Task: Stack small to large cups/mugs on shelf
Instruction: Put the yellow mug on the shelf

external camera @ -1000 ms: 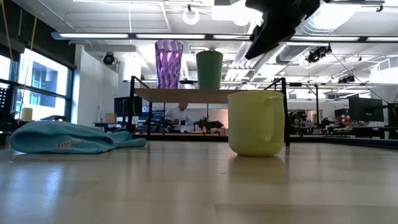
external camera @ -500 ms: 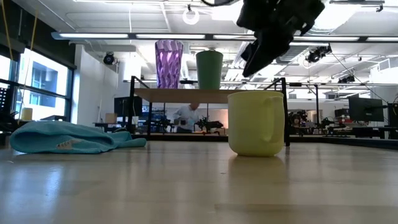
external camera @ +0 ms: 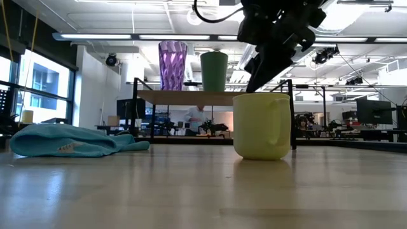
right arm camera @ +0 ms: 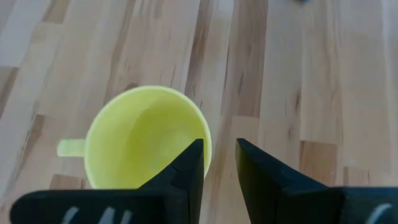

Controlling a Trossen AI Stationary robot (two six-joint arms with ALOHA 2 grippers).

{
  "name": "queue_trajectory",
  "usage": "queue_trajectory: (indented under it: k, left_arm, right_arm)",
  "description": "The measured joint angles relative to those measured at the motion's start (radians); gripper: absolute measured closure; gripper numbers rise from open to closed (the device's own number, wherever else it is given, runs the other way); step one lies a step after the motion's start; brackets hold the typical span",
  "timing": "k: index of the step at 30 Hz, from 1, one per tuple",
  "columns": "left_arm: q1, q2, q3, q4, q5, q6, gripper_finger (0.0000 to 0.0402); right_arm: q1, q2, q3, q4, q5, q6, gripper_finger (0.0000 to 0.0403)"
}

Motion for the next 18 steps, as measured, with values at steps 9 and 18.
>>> queue_trajectory:
  k: [9, 18]
  left_arm:
    - [0.0, 0.0, 0.0, 0.001, 0.0, 0.0, 0.0293]
    - [0.0, 0.0, 0.0, 0.001, 0.008, -0.001, 0.0293]
  right_arm:
    - [0.008, 0.019, 0.0, 0.003, 0.003, 0.016, 0.0318]
    - [0.013, 0.066, 0.0, 0.002, 0.003, 0.026, 0.0318]
